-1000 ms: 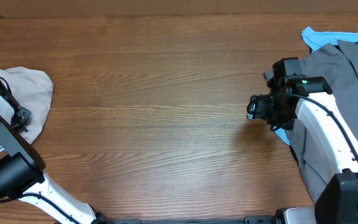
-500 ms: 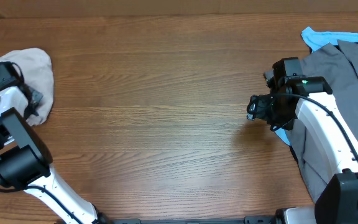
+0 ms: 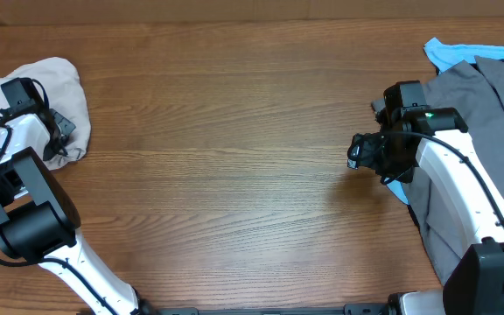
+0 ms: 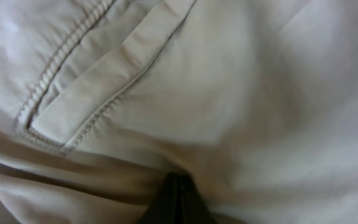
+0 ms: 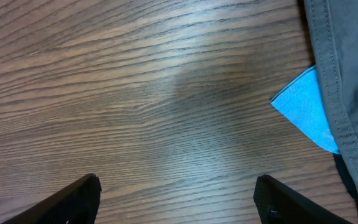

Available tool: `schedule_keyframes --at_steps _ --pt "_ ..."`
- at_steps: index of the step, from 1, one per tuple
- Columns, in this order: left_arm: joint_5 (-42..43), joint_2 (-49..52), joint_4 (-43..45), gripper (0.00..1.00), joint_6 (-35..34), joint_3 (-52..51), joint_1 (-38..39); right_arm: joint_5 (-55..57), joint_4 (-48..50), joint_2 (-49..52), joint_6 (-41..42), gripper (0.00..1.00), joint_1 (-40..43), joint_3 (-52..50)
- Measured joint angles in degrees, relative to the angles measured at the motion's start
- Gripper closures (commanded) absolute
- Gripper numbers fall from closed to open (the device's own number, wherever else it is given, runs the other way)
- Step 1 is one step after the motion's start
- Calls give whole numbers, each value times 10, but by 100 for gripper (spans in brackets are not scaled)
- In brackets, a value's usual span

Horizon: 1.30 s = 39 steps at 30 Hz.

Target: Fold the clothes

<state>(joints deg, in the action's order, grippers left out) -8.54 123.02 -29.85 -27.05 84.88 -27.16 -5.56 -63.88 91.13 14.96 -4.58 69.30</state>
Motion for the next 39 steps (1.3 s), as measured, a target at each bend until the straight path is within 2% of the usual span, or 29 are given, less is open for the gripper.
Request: schedule_keyframes --at_steps 6,10,17,26,33,37,39 --pt "-8 0 -63 96 0 11 10 0 0 0 0 17 0 0" --pt "-44 0 -96 96 0 14 17 0 0 0 0 17 0 0" --pt "-90 0 -118 96 0 12 25 0 0 0 0 16 0 0" --pt "-89 -3 -128 95 -3 10 -11 0 1 0 0 15 0 0" --pt "-58 -7 -127 82 4 11 -28 0 4 0 -1 7 0 0" --pt "-54 -7 -151 65 3 26 -30 0 5 0 -2 0 0 0" --pt "-54 -8 -168 51 4 35 -30 0 5 0 0 0 0 0"
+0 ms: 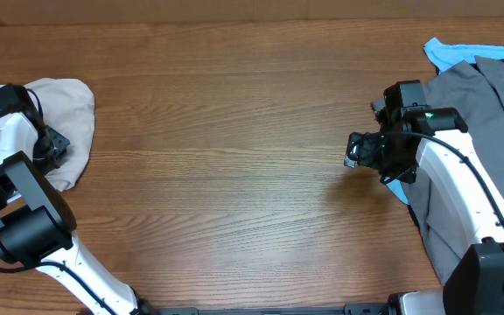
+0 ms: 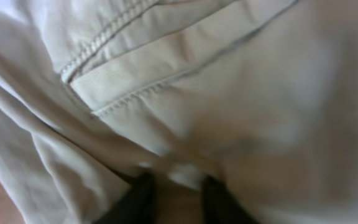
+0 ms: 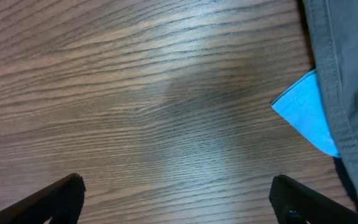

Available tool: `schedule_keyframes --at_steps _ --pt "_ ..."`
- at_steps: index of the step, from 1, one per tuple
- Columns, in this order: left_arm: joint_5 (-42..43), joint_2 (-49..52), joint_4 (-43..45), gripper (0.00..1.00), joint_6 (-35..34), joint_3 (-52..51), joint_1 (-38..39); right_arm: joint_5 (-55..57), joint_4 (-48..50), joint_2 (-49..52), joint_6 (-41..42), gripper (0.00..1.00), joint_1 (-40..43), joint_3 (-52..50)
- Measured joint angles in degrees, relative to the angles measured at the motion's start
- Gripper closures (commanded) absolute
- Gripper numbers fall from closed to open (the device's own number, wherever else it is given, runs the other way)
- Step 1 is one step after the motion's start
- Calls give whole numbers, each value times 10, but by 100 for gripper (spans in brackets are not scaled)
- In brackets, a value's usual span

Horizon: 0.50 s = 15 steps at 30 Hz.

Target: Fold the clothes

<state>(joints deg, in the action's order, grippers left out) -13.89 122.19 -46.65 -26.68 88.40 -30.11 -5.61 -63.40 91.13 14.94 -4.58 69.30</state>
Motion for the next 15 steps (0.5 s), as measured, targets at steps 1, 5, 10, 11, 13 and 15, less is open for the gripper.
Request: schedule_keyframes --at_steps 1,5,10,11,13,15 --pt "0 -2 -7 40 0 2 0 0 0 0 0 0 0 0" --pt "5 -18 -24 16 -2 6 -4 -2 12 0 0 0 0 0" --pt "38 -81 -20 6 -2 17 5 -8 66 0 0 0 0 0" --pt "43 -99 -16 6 0 20 14 -11 94 0 0 0 0 0" --pt "52 -125 -14 5 1 27 37 -16 149 0 0 0 0 0" --pt "57 -142 -20 1 1 33 73 -17 193 0 0 0 0 0"
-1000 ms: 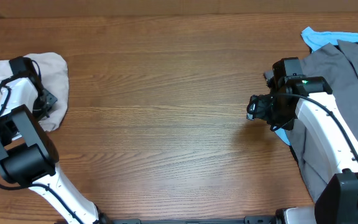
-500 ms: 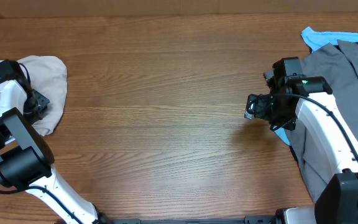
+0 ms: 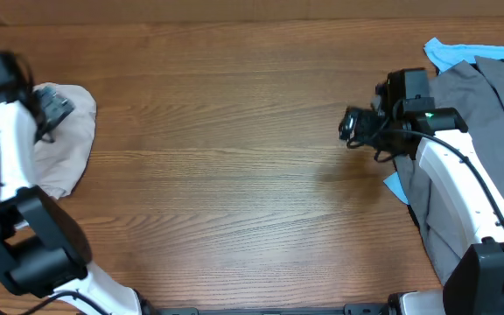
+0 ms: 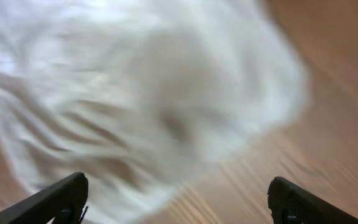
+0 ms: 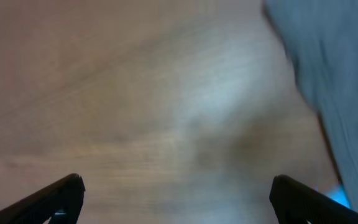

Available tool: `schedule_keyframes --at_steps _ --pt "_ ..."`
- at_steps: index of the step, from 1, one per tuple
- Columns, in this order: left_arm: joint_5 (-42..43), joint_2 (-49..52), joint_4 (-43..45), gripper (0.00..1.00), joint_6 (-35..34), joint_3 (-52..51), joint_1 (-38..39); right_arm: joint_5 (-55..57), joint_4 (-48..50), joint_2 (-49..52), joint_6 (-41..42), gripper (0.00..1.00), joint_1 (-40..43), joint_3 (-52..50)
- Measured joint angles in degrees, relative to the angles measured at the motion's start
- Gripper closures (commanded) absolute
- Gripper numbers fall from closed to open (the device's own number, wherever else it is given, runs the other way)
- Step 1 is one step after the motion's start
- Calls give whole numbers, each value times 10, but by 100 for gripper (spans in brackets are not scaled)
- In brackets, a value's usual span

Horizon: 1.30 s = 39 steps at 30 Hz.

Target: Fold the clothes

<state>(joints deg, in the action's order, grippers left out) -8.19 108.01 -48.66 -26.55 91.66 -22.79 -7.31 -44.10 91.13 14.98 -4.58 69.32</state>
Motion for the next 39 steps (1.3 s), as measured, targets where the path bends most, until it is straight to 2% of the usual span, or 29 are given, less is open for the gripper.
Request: schedule_keyframes --at_steps 4,7,16,19,25,30,39 --pt "12 -3 -37 0 4 2 83 -2 47 0 0 0 0 0" --pt "36 -3 -86 0 10 2 144 -2 38 0 0 0 0 0" --pt "75 -3 -253 0 12 1 261 -9 -96 0 0 0 0 -8" --pt "80 -3 -309 0 12 0 303 -13 -169 0 0 0 0 -24" --pt "96 -3 -382 0 15 -1 331 -15 -238 -1 0 0 0 -26" --pt "104 -17 -408 0 24 -1 333 -15 -273 -39 -6 0 0 -26" --pt "127 -176 -467 0 43 -10 337 -15 -354 -271 -11 0 0 -27"
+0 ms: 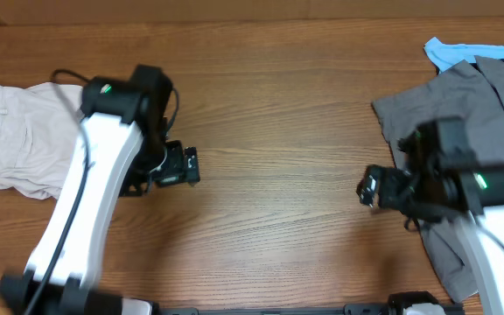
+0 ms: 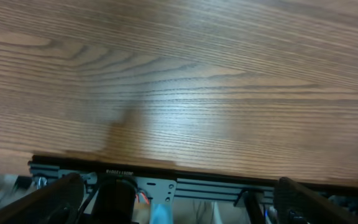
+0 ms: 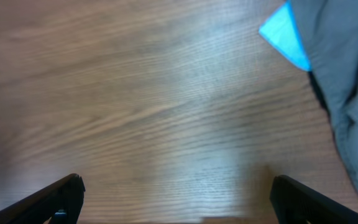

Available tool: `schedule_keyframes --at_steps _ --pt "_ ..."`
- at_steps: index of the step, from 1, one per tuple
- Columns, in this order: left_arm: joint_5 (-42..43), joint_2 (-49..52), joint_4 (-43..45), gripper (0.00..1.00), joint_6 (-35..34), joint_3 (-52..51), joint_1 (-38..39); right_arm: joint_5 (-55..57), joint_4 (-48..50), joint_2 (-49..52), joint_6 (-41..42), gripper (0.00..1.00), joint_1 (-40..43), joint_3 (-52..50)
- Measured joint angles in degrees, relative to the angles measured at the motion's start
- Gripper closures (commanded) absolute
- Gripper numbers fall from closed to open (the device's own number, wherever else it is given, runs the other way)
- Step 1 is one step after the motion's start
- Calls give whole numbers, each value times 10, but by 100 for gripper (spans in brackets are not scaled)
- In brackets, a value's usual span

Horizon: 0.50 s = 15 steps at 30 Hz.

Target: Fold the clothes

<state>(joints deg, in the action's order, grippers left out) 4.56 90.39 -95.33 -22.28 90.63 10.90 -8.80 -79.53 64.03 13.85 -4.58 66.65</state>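
Folded beige trousers (image 1: 20, 140) lie at the table's left edge. A heap of grey clothes (image 1: 471, 114) sits at the right, with a blue garment (image 1: 458, 51) under it; a blue corner (image 3: 286, 36) shows in the right wrist view. My left gripper (image 1: 180, 166) is open over bare wood, right of the trousers, nothing between its fingers. In its own view the left gripper (image 2: 178, 202) looks at the table's front edge. My right gripper (image 1: 372, 188) is open and empty, just left of the grey heap; the right gripper (image 3: 178, 199) has only wood under it.
The wooden table (image 1: 269, 105) runs between the two piles. A black metal rail (image 2: 185, 186) with cables lies below the table's front edge in the left wrist view.
The left arm has moved from over the beige trousers to the table's middle left. The right arm has moved from beside the grey heap toward the front. The trousers now lie flat.
My left gripper was shut on the bunched beige trousers at the far left while the right one hung open by the grey heap. Then the left was still in the cloth, jaws slightly apart. Then it was open above the flattened pile. Now both arms stand nearer the front.
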Motion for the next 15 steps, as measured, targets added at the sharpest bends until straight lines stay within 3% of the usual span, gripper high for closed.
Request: schedule_keyframes --at_steps 7,11,15 --pt "-29 -243 76 0 -28 -67 42 13 45 -231 -8 0 0 -1" --pt "-101 -421 199 0 -46 -143 69 55 115 -342 -12 0 0 0" --pt "-202 -549 325 0 -52 -233 70 109 184 -364 -15 0 0 0"
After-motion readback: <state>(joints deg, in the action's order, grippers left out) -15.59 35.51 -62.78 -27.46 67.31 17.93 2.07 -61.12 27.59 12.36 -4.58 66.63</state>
